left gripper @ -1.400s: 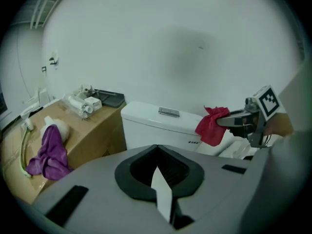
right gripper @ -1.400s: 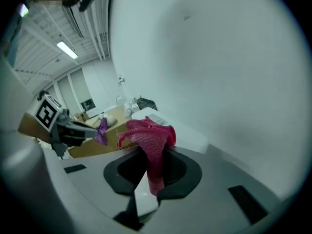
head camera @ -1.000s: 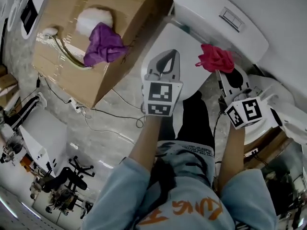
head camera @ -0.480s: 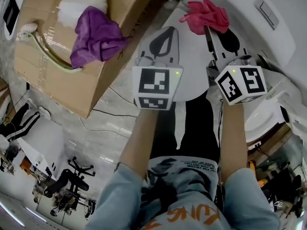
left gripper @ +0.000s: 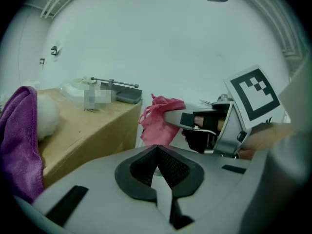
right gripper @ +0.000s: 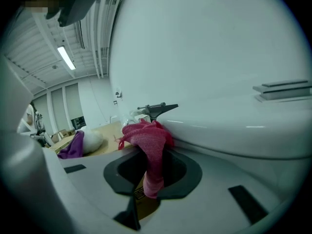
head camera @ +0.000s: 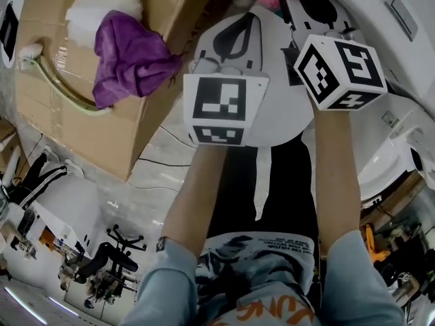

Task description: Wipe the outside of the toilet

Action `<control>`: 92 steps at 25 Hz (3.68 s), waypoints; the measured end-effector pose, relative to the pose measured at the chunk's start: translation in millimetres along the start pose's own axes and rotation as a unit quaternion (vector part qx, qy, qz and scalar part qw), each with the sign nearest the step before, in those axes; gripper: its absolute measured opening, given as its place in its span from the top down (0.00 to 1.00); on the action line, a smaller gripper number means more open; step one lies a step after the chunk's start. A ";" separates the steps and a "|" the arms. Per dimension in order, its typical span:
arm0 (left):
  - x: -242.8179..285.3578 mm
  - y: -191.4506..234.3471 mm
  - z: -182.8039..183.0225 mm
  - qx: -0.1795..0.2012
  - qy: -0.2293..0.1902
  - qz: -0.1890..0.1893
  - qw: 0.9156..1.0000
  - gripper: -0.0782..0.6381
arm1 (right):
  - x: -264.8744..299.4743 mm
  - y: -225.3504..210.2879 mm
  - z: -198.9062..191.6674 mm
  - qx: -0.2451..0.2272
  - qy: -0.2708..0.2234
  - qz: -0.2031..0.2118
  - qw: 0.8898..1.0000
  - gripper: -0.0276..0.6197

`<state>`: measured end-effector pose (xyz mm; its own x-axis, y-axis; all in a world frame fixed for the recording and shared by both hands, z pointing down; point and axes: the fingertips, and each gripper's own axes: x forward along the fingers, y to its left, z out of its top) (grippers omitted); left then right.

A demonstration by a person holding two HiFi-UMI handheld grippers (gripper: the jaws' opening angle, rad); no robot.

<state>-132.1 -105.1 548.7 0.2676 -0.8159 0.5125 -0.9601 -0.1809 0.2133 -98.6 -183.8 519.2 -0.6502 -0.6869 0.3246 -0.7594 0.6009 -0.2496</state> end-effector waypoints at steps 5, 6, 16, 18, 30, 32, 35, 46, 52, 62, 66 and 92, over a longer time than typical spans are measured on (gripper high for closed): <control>2.4 1.2 -2.8 0.001 0.004 0.001 1.000 0.86 | -6.4 -5.8 1.2 0.015 -0.011 -0.016 1.000 0.84; 2.7 0.0 -4.6 0.002 0.006 0.000 1.000 0.86 | -9.1 -8.1 0.7 0.017 -0.012 -0.019 1.000 0.84; 10.1 -32.8 -9.5 0.014 0.016 -0.018 1.000 0.86 | -50.9 -38.3 -6.3 0.025 -0.018 -0.039 0.999 0.84; 12.0 -42.4 -10.6 0.017 0.018 -0.024 0.999 0.86 | -60.2 -45.3 -8.2 0.026 -0.020 -0.044 0.999 0.84; 28.8 -90.0 -19.3 0.037 0.035 -0.059 0.997 0.86 | -115.8 -83.9 -21.5 0.018 -0.021 -0.079 0.997 0.84; 31.6 -97.3 -19.3 0.040 0.039 -0.066 0.996 0.86 | -125.2 -89.7 -24.2 0.018 -0.018 -0.088 0.996 0.84; 35.2 -107.5 -19.5 0.045 0.042 -0.075 0.995 0.86 | -139.4 -99.0 -27.4 0.019 -0.023 -0.098 0.995 0.83; 51.8 -157.7 -27.9 0.067 0.051 -0.114 0.990 0.86 | -205.7 -147.6 -43.7 0.034 -0.018 -0.160 0.986 0.83; 57.7 -182.2 -32.8 0.078 0.058 -0.138 0.986 0.86 | -246.9 -177.7 -53.2 0.044 -0.018 -0.213 0.976 0.83; 60.7 -192.4 -38.1 0.079 0.065 -0.152 0.983 0.86 | -295.3 -195.7 -86.4 0.066 0.018 -0.280 0.958 0.83; 58.4 -170.1 -38.2 0.071 0.065 -0.137 0.986 0.86 | -273.7 -164.1 -99.1 0.064 0.041 -0.243 0.967 0.84; 37.2 22.0 -63.2 -0.005 0.084 -0.009 0.996 0.86 | 13.8 -23.5 -109.0 -0.003 0.078 -0.018 0.997 0.83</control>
<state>-138.1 -104.8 625.0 0.2964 -0.7092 0.6396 -0.9541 -0.1888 0.2327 -87.2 -162.9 629.0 -0.6110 -0.6366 0.4706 -0.7813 0.5805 -0.2293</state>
